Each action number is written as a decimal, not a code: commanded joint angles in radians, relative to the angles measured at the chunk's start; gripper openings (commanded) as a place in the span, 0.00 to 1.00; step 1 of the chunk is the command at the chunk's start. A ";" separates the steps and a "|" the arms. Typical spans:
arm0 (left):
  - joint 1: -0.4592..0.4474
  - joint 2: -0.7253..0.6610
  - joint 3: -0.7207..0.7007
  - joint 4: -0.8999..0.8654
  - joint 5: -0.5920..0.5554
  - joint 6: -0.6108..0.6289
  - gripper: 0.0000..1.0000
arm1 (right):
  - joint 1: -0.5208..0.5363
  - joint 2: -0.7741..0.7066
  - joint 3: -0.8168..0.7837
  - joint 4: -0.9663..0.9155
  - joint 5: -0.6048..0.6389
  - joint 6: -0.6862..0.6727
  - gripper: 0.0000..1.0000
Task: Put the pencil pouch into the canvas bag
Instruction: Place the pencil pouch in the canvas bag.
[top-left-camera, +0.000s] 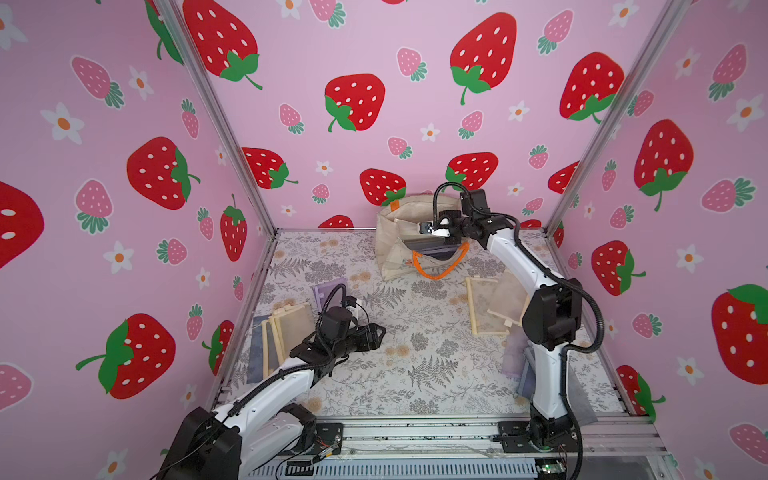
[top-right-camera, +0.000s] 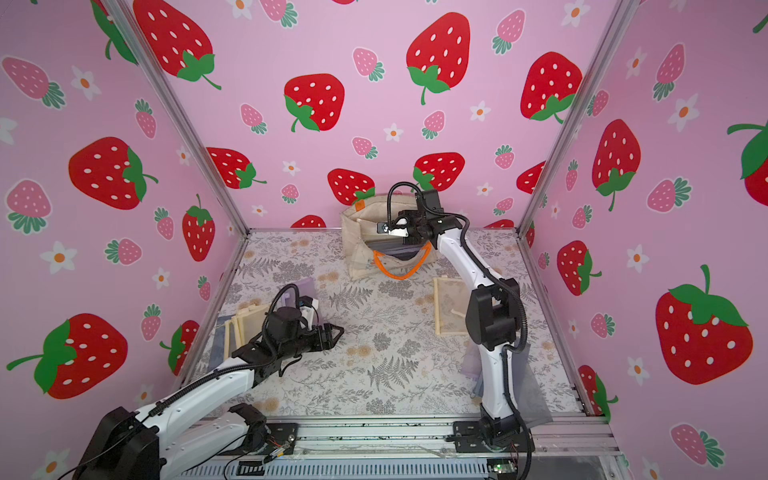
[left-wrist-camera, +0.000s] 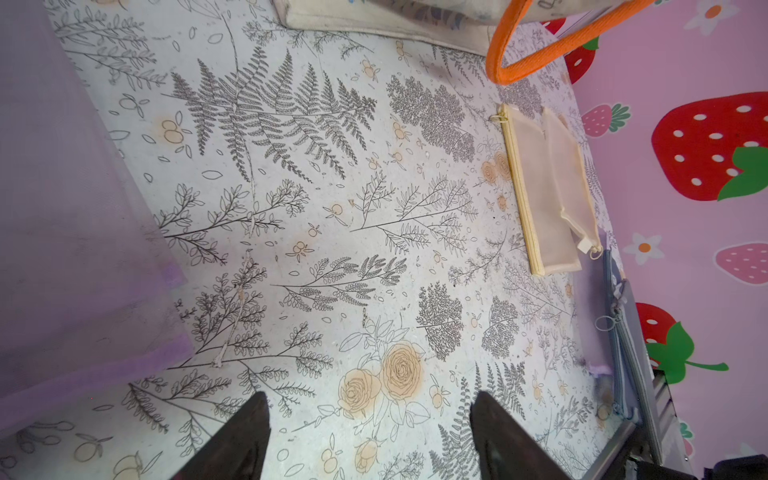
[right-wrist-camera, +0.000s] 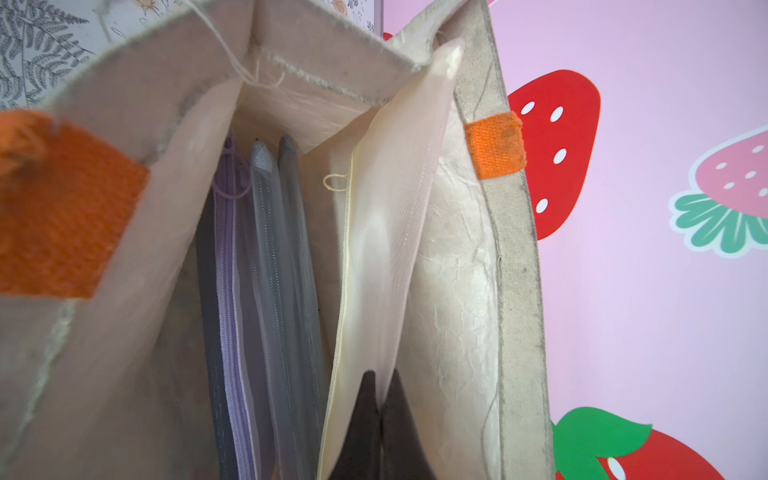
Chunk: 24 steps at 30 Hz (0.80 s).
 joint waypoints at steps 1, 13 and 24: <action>0.007 -0.018 0.014 0.001 -0.009 -0.008 0.78 | 0.001 0.018 0.029 0.007 -0.032 0.009 0.14; 0.009 -0.072 0.024 -0.050 -0.050 0.008 0.77 | -0.009 -0.074 -0.022 0.069 -0.036 0.299 0.40; 0.009 -0.108 0.021 -0.072 -0.053 0.002 0.77 | -0.014 -0.056 0.040 0.014 -0.042 0.817 0.30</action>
